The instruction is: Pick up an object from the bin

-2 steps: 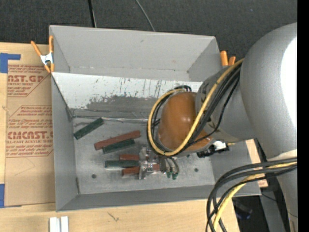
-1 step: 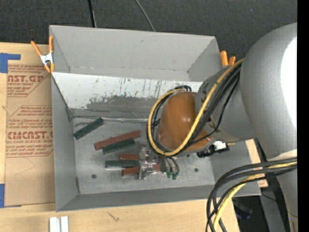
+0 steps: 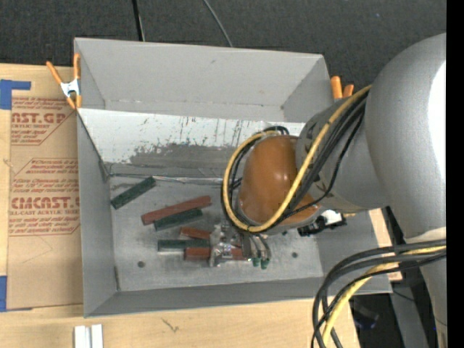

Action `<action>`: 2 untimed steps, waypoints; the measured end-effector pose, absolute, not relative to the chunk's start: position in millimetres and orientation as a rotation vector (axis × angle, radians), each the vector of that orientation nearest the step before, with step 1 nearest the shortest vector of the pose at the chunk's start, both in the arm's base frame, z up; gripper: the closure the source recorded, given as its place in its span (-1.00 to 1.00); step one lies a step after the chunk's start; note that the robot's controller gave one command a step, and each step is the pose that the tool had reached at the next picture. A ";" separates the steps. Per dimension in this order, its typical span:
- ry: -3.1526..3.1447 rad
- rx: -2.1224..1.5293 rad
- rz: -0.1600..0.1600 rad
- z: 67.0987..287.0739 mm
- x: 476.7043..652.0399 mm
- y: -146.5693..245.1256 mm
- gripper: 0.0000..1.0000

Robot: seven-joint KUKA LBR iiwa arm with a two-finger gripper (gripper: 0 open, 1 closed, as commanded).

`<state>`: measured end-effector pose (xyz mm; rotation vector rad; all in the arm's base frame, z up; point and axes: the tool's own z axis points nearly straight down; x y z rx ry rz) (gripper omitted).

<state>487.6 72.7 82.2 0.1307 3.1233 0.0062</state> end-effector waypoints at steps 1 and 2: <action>3.138 0.130 0.002 95.7 485.3 72.7 1.00; 3.138 0.131 0.002 106.8 486.2 72.7 1.00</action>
Offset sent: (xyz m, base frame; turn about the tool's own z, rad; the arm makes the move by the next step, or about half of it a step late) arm 0.0001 -0.0001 0.0379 0.0000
